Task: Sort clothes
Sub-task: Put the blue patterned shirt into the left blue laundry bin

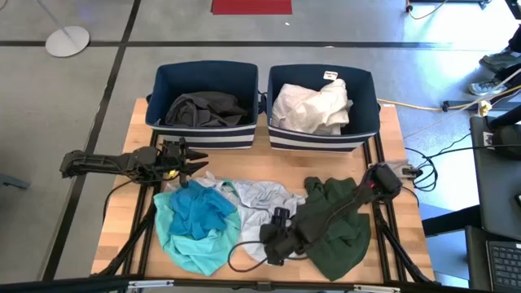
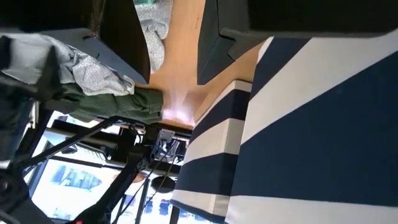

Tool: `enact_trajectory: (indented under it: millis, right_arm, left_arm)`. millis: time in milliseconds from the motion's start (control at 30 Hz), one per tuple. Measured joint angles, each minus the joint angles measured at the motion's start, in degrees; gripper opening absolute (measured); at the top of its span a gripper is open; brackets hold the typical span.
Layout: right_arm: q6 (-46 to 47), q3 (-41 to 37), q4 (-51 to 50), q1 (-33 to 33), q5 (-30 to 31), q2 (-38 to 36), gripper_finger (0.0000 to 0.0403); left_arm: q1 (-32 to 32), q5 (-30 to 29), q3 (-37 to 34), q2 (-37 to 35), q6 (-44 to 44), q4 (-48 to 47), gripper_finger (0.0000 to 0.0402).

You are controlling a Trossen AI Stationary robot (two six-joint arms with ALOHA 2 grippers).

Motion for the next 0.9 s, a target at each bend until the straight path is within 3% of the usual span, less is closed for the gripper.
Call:
enact_trajectory:
  millis: [100,500,700,900]
  right_arm:
    - [0.05,0.00,-0.95,-0.94,3.01,2.08,0.0277]
    - [0.35,0.28,-4.95,-7.33,-0.48,4.97,0.0259]
    - [0.17,0.25,-5.99,-11.19,-6.20,5.02,0.0174]
    - [-3.12,0.17,-8.19,-12.90,-6.01,5.06,0.0059]
  left_arm:
    - [0.02,0.00,0.00,0.00,-1.12,0.00,0.0125]
    - [0.02,0.00,0.00,0.00,-0.63,0.00,0.0125]
    - [0.00,0.79,0.00,0.00,-1.14,-0.10,0.0125]
    - [0.02,1.33,0.00,0.00,-1.25,-0.15,0.0125]
